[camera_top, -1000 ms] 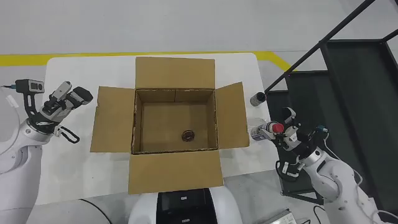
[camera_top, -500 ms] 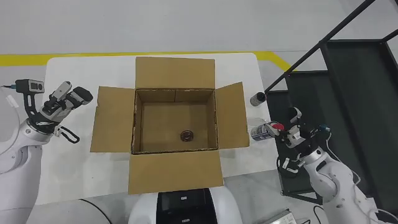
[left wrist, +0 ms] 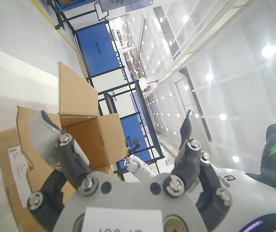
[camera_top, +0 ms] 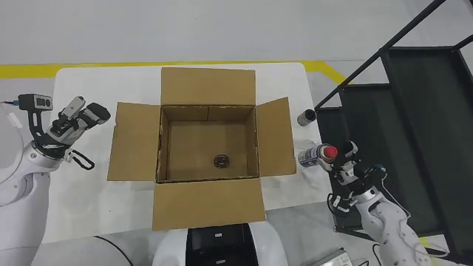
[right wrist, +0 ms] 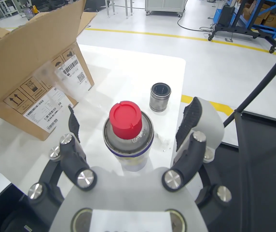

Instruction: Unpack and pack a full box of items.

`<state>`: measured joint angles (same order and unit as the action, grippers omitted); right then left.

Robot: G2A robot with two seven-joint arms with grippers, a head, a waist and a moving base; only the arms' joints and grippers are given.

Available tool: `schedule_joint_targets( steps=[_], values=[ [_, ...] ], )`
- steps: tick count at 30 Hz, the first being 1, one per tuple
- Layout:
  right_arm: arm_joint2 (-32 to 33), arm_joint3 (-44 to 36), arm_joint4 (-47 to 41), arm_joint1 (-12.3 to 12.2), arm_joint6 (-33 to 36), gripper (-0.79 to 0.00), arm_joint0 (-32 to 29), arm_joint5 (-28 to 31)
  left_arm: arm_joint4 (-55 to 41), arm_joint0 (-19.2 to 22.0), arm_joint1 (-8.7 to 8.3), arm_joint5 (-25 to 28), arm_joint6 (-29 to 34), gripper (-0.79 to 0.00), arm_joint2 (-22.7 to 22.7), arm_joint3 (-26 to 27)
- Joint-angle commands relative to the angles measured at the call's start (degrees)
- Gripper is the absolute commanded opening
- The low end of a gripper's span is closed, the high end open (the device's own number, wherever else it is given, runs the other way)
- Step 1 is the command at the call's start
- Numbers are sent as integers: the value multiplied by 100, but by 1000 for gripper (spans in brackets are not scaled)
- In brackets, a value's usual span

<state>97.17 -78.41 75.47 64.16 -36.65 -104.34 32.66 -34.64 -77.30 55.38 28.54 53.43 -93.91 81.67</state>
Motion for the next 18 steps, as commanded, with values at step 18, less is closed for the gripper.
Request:
schedule_joint_targets(
  steps=[18],
  values=[
    [-913,1613,644,148,-602,0,964,-845,0,0,0,0,-1,0,0,0]
  ],
)
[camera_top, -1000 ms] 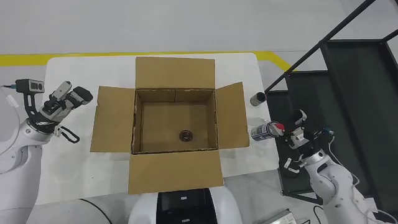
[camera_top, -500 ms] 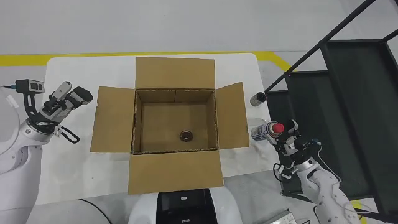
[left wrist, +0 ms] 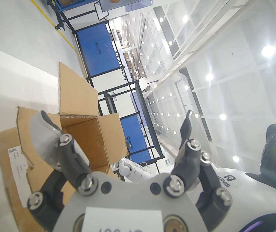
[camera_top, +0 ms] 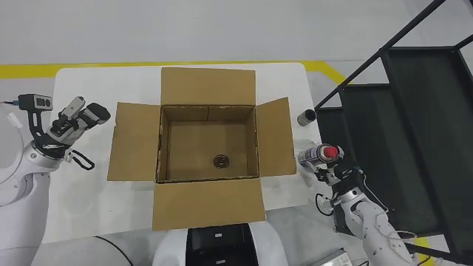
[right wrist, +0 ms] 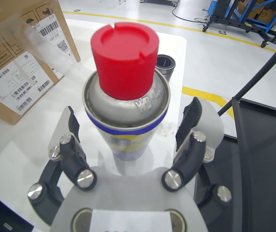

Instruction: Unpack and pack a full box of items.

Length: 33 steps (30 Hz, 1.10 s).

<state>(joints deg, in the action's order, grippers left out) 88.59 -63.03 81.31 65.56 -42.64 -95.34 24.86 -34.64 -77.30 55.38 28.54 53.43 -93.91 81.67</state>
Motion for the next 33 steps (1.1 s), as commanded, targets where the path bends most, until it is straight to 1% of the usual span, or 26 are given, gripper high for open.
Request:
schedule_joint_targets(
  steps=[1,6,7,9,10,11,18,24,27,30,33],
  values=[
    [-112,141,78,20,-17,0,114,-100,0,0,0,0,-1,0,0,0],
    [-315,463,-82,71,-145,0,342,46,0,0,0,0,-1,0,0,0],
    [-332,518,-92,74,-168,-25,382,63,0,0,0,0,-1,0,0,0],
    [-365,608,-180,85,-241,-471,449,162,0,0,0,0,-1,0,0,0],
    [-370,650,-188,85,-266,-677,480,172,0,0,0,0,-1,0,0,0],
    [-376,681,-154,84,-282,-785,504,140,0,0,0,0,-1,0,0,0],
    [-417,805,-173,90,-448,-785,557,106,0,0,0,0,-1,0,0,0],
    [-256,579,-334,50,-909,-785,375,309,0,0,0,0,-1,0,0,0],
    [-66,179,-353,-3,-1106,-785,130,427,0,0,0,0,-1,0,0,0],
    [264,-478,-425,-78,-1229,-785,-268,629,0,0,0,0,-1,0,0,0],
    [691,-1311,-516,-149,-1020,-785,-737,661,0,0,0,0,-1,0,0,0]
  ],
)
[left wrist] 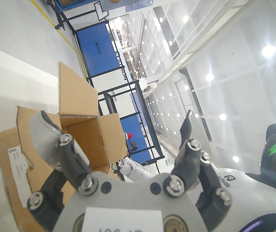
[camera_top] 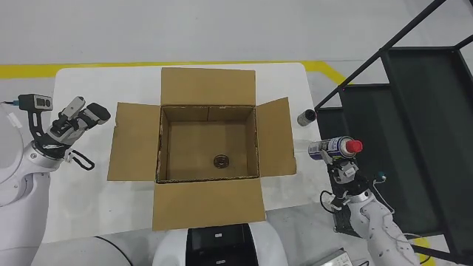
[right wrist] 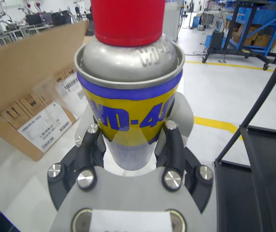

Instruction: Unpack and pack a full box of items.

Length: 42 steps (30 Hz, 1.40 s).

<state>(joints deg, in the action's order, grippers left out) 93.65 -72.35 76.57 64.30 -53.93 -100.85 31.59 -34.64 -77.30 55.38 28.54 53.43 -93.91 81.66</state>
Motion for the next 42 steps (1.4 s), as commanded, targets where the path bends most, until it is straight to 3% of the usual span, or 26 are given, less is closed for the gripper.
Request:
schedule_joint_targets(
  steps=[1,9,15,19,21,25,30,36,42],
  values=[
    [325,-656,-88,-40,209,-785,-345,-23,0,0,0,0,-1,0,0,0],
    [1057,-2855,-487,-135,1551,-785,-1192,560,0,0,0,0,-1,0,0,0],
    [1088,-4181,-986,-127,2252,-785,-1497,782,0,0,0,0,-1,0,0,0],
    [854,-4697,-1564,-170,3499,-785,-1469,1335,0,0,0,0,-1,0,0,0],
    [693,-4910,-1744,-173,3942,-785,-1325,1211,0,0,0,0,-1,0,0,0],
    [56,-4979,-2097,-186,4933,-785,-983,1259,0,0,0,0,-1,0,0,0],
    [-771,-4550,-3023,-217,6304,-785,-129,1498,0,0,0,0,-1,0,0,0],
    [-1361,-4113,-4000,-257,7832,-785,798,1322,0,0,0,0,-1,0,0,0],
    [-1710,-3811,-5124,-267,9059,-785,1615,228,0,0,0,0,-1,0,0,0]
  ],
)
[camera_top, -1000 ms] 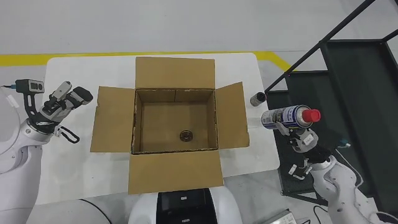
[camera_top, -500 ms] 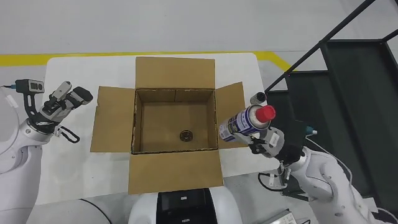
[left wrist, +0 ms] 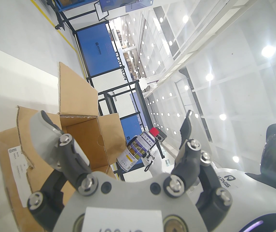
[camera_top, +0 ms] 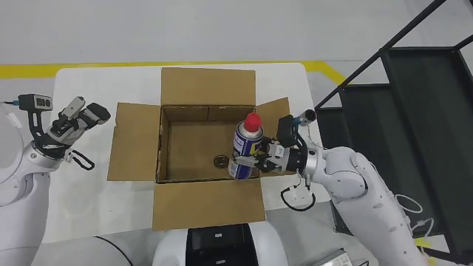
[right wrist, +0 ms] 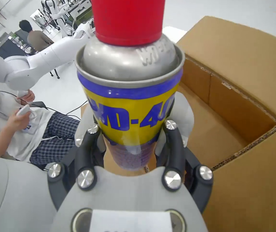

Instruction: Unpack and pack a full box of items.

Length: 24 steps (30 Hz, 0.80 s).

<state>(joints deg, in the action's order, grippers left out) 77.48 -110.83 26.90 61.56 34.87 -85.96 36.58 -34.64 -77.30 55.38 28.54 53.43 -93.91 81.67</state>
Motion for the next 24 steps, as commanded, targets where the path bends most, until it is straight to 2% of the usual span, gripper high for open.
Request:
schedule_joint_targets(
  steps=[1,6,24],
  values=[
    [-137,89,-289,10,313,-785,235,-474,0,0,0,0,-1,0,0,0],
    [-289,187,-881,12,856,-785,533,-1004,0,0,0,0,-1,0,0,0],
    [-289,187,-881,12,856,-785,533,-1004,0,0,0,0,-1,0,0,0]
  ],
)
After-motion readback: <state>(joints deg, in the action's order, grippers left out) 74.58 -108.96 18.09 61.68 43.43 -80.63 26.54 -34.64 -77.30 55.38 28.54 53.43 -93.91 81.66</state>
